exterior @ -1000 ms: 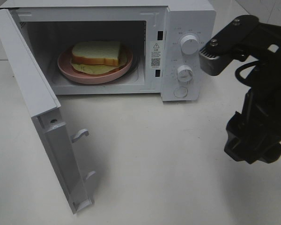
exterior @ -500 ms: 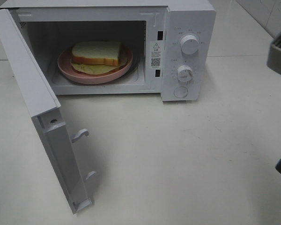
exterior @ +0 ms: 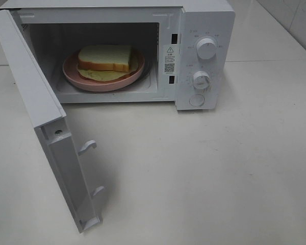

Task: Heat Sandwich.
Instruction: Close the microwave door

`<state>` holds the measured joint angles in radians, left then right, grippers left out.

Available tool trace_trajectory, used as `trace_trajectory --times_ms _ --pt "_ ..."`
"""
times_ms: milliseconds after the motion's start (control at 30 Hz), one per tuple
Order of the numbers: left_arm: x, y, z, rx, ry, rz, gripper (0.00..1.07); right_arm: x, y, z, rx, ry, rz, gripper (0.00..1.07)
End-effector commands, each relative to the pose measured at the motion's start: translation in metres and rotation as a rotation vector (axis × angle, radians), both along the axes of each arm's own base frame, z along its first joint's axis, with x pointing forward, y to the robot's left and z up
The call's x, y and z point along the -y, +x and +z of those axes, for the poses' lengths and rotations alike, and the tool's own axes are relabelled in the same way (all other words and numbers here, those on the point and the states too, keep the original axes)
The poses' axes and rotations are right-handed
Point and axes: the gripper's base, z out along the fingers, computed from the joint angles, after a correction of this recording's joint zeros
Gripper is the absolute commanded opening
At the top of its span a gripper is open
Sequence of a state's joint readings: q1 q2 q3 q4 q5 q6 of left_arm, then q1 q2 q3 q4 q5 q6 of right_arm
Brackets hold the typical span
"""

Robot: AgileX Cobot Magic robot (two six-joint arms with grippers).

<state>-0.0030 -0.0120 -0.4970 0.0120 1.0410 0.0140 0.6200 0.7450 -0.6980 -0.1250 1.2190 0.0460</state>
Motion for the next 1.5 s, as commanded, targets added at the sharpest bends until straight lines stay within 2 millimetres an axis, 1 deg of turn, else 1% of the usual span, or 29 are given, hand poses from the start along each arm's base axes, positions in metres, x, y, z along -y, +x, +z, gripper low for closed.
trace_trajectory --times_ms 33,100,233,267,367,500,567,667,700,833,867,900,1067,1100,1200,1267,1500 --pt "0.000 -0.002 0.000 0.021 -0.005 0.001 0.59 0.014 -0.006 -0.002 0.044 0.032 -0.101 0.76" --pt "0.000 -0.002 0.000 0.021 -0.005 0.001 0.59 0.025 -0.016 -0.003 0.087 0.060 -0.171 0.76" --pt "0.000 -0.002 0.000 0.021 -0.005 0.001 0.59 0.032 -0.023 -0.004 0.123 0.076 -0.227 0.76" --pt "0.000 -0.002 0.000 0.021 -0.005 0.001 0.59 0.036 -0.029 -0.005 0.148 0.090 -0.264 0.76" --pt "0.000 -0.002 0.000 0.021 -0.005 0.001 0.59 0.039 -0.033 -0.007 0.166 0.104 -0.295 0.76" --pt "0.000 -0.002 0.000 0.021 -0.005 0.001 0.59 0.045 -0.043 -0.017 0.213 0.124 -0.351 0.76" --pt "0.000 -0.002 0.000 0.021 -0.005 0.001 0.59 0.046 -0.045 -0.016 0.231 0.131 -0.364 0.76" --pt "0.000 -0.002 0.000 0.021 -0.005 0.001 0.59 0.050 -0.053 -0.014 0.315 0.160 -0.422 0.76" --pt "0.000 -0.002 0.000 0.021 -0.005 0.001 0.59 0.050 -0.053 -0.014 0.315 0.160 -0.422 0.76" --pt "0.000 -0.002 0.000 0.021 -0.005 0.001 0.59 0.053 -0.063 -0.011 0.420 0.190 -0.484 0.76" --pt "0.000 -0.002 0.000 0.021 -0.005 0.001 0.59 0.053 -0.063 -0.011 0.420 0.190 -0.484 0.76" --pt "0.000 -0.002 0.000 0.021 -0.005 0.001 0.59 0.054 -0.068 -0.009 0.469 0.202 -0.507 0.76" --pt "0.000 -0.002 0.000 0.021 -0.005 0.001 0.59 0.055 -0.076 -0.007 0.562 0.230 -0.543 0.76" --pt "0.000 -0.002 0.000 0.021 -0.005 0.001 0.59 0.055 -0.081 -0.006 0.605 0.238 -0.561 0.76" --pt "0.000 -0.002 0.000 0.021 -0.005 0.001 0.59 0.055 -0.085 -0.006 0.644 0.244 -0.575 0.76" --pt "0.000 -0.002 0.000 0.021 -0.005 0.001 0.59 0.054 -0.088 -0.015 0.673 0.255 -0.594 0.76" --pt "0.000 -0.002 0.000 0.021 -0.005 0.001 0.59 0.053 -0.097 -0.016 0.737 0.264 -0.600 0.76"
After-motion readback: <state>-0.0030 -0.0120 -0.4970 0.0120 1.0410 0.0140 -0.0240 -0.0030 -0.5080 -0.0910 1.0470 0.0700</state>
